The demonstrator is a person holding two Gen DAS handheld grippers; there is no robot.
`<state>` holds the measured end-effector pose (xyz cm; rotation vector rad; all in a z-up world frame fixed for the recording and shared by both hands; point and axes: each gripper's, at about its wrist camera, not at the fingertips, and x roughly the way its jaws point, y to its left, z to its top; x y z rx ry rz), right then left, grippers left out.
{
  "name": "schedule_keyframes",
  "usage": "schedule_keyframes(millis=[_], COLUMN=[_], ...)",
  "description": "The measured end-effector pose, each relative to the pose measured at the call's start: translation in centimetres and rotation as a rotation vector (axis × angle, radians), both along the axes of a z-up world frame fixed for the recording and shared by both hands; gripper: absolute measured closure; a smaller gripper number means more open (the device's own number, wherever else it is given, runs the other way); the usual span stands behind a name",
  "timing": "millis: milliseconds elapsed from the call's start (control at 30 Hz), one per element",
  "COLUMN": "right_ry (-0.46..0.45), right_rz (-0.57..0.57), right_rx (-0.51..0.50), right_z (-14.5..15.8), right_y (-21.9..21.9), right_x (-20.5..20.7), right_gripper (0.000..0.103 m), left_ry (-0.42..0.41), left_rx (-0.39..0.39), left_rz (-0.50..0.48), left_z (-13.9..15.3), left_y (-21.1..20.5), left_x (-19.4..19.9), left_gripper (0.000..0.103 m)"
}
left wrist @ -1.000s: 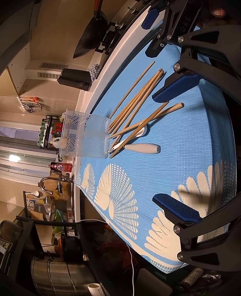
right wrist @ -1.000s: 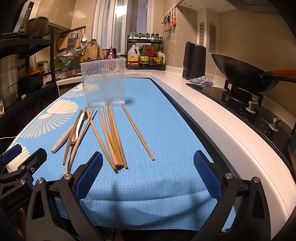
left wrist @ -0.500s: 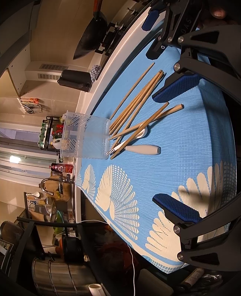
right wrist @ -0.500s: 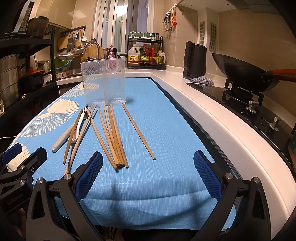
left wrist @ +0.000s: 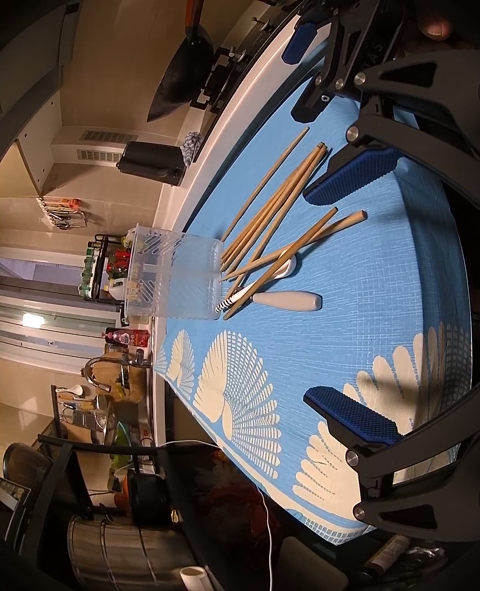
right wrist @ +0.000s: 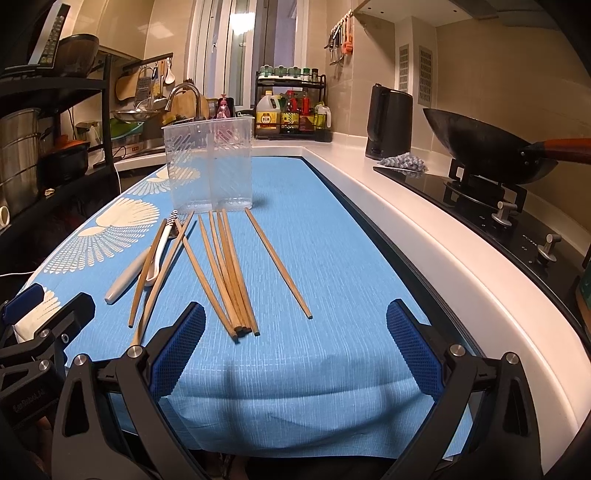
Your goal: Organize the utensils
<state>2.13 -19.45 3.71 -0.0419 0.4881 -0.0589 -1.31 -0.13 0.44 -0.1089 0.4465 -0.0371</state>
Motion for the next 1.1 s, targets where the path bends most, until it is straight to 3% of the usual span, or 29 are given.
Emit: schedule_keyframes(millis=[567,733,933,1100], right_ry=[-0.027,-0.006,0.022,0.060], right_rz=[-0.003,-0.001,-0.005,-0.018], right_rx=[0.008,0.024,0.065,0.077], right_z=[0.5,0.2,-0.6,-1.5], right_y=[-0.5,-1.0,-2.2,-3.5], right_x=[-0.2,0.3,1.9,4.2], right_gripper=[0.008,0.019,0.025,0.029], left_ry=[-0.023,-0.023,-0.036,-0.021], left_rx=[0.010,0.010,0.047,0.021], left_rz=[0.009,0.024,0.037,0.032], left_z=[0.2,-0.3,-0.7,-1.1], left_y=[-0.1,-0.1,-0.4,0.3], left_x=[0.1,0.1,0.3,1.5], left_gripper=[0.007,0.007,0.021,0.026])
